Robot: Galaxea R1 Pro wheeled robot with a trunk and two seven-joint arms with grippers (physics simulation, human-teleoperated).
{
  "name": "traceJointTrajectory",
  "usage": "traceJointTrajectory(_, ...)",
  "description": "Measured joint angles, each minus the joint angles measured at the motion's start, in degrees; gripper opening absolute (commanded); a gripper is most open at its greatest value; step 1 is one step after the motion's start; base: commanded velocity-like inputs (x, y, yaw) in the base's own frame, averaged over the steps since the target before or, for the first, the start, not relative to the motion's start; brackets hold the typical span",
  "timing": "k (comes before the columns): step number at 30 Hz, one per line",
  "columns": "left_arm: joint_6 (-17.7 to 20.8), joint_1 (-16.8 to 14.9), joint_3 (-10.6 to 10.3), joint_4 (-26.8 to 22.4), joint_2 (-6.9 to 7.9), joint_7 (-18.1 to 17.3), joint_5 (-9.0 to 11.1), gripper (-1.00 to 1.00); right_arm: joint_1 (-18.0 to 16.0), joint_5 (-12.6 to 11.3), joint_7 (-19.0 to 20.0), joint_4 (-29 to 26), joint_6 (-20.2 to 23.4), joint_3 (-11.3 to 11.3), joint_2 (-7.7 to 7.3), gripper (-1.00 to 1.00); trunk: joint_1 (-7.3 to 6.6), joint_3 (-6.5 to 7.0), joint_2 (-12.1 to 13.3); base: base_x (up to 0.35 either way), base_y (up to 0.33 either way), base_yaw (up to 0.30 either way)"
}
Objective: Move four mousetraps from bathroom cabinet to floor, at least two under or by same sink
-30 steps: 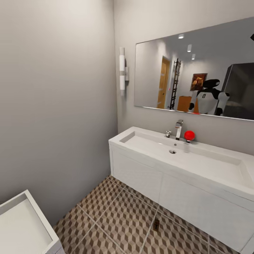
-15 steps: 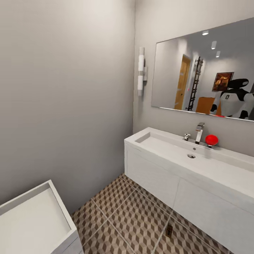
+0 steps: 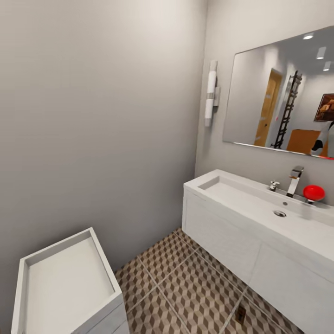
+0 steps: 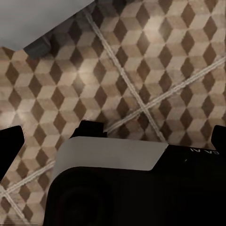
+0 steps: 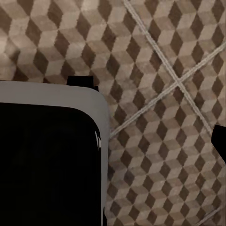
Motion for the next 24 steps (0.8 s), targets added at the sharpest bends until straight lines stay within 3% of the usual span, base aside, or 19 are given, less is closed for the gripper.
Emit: traceJointTrajectory(24, 0.01, 0.0, -0.04, 0.0, 0.07, 0.0, 0.01, 1.0, 0.01, 0.0, 0.0, 0.0, -0.01, 0.0, 0.0, 1.0, 0.0, 0.0, 0.0, 0.0, 0.0, 0.291)
